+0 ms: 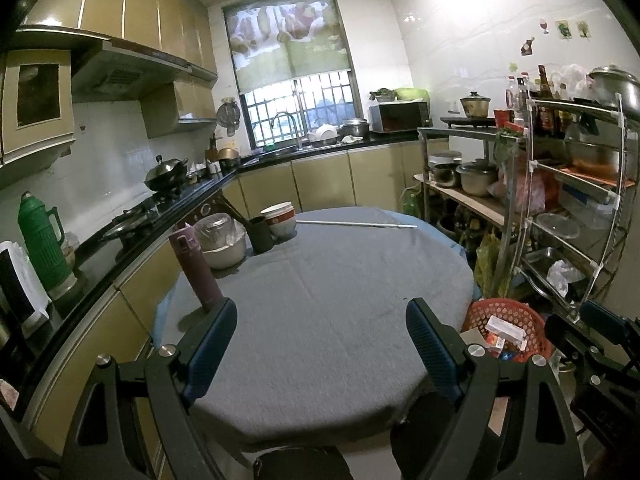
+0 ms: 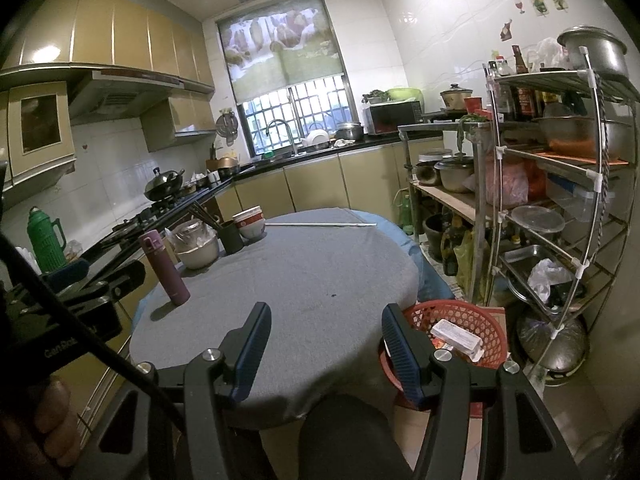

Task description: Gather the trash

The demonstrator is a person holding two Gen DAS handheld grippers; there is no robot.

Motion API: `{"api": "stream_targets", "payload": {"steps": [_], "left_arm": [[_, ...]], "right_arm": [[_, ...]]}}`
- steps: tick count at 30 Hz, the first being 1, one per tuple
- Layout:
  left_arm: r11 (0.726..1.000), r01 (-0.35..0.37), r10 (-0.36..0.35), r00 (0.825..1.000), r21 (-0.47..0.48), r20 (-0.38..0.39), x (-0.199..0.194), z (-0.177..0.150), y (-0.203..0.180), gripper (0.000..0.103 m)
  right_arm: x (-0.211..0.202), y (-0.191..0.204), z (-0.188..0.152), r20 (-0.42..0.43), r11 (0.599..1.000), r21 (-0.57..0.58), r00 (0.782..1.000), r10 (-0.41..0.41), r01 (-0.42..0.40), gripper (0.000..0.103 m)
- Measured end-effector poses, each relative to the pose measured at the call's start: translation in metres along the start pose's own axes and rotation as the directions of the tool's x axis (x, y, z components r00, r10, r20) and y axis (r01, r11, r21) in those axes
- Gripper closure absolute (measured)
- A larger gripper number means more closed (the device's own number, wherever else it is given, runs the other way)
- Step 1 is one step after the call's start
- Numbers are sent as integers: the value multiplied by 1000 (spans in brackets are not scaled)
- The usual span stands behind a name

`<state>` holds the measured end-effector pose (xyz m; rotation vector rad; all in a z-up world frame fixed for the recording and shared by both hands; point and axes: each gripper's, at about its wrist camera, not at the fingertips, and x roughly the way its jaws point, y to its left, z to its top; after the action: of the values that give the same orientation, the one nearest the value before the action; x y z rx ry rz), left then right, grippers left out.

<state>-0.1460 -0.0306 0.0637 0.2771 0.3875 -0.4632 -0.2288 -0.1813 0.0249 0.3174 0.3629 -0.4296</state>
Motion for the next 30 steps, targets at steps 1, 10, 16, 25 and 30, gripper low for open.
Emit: {"api": "stream_targets", "payload": {"steps": [1, 10, 16, 25, 30], "left_arm": [[1000, -1, 1, 1000, -2, 1, -1, 0, 1, 16], [1000, -11, 11, 1000, -24, 2, 0, 1, 7, 16], [1000, -10, 10, 1000, -25, 2, 0, 1, 8, 16], [1000, -13, 13, 1000, -28, 4, 1, 1, 9, 16], [1000, -11, 12, 1000, -28, 4, 0, 2, 8, 16]], "right_arm": [[0, 0, 0, -1, 1000, -1, 1000, 0, 0, 42], [-2, 7, 3, 16, 1000, -16, 1000, -3, 3, 42], [-4, 14, 2, 33, 999, -46, 999, 2, -1, 42], [-8, 20, -1, 51, 998, -69, 999, 4, 0, 41], [-8, 20, -1, 51, 998, -70, 999, 3, 0, 41]]}}
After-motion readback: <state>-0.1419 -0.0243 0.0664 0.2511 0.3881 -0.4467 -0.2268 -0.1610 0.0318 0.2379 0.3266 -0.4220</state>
